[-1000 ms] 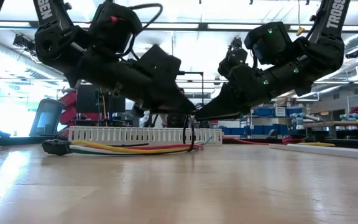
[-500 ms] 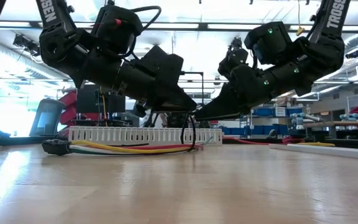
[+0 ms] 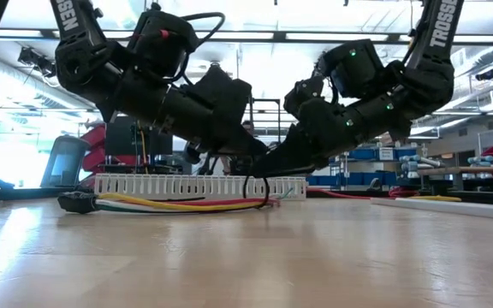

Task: Ziptie cables
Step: Wrap the cable wires with black zip tie

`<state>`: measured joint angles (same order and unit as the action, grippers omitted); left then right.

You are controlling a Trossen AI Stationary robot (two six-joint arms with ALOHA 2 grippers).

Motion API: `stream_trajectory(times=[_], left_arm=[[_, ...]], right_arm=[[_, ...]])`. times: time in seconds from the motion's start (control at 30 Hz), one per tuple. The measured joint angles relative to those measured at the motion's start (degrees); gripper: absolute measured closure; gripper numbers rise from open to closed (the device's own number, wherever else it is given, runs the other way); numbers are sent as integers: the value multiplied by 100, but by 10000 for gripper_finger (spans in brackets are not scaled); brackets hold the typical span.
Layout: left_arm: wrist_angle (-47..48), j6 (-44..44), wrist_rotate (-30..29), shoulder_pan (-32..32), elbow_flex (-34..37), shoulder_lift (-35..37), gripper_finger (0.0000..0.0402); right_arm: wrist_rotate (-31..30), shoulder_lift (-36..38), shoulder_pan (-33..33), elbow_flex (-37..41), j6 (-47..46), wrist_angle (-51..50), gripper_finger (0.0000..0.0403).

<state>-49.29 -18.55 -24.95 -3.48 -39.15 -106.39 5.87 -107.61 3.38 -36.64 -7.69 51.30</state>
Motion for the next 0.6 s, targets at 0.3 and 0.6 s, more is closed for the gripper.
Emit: stream_trajectory(times=[0.3,0.6], left_arm=[[49,-13,-292,2,0,0,400],[-7,-123,-261,2,0,-2,401]], right_arm=[[-313,26,6,4,-311,156,316],[-557,46,128,-4,-277,283,329]])
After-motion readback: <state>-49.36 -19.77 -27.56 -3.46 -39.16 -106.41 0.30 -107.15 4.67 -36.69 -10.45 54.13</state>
